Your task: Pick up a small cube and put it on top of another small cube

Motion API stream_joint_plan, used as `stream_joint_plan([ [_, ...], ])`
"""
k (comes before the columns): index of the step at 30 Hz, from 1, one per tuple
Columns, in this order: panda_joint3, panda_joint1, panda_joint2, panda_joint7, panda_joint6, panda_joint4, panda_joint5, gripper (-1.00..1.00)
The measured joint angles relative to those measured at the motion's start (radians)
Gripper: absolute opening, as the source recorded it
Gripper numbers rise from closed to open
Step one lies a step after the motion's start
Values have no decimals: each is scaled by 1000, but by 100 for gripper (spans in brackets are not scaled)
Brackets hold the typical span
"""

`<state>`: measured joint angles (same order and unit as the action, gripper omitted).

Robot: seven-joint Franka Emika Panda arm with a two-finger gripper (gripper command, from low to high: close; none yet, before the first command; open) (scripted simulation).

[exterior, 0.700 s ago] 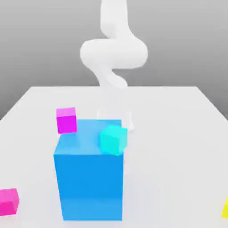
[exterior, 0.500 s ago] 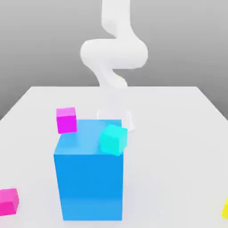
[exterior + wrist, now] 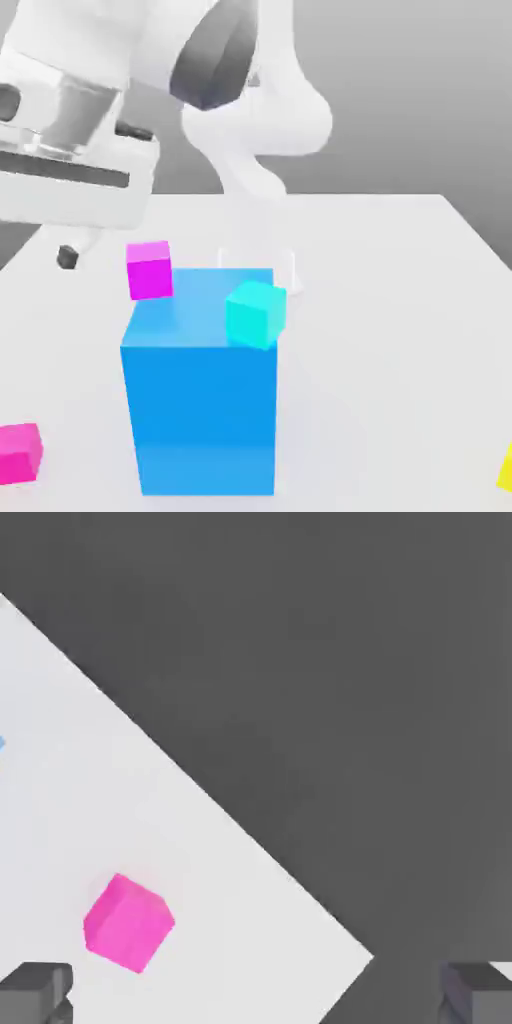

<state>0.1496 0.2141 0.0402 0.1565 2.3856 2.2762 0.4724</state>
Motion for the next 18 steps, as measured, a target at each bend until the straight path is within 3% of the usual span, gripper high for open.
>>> stream_joint_plan([
  [9, 0, 132, -223, 577, 123, 16, -135, 0],
  [18, -147, 378, -364, 1228, 248, 36, -378, 0],
])
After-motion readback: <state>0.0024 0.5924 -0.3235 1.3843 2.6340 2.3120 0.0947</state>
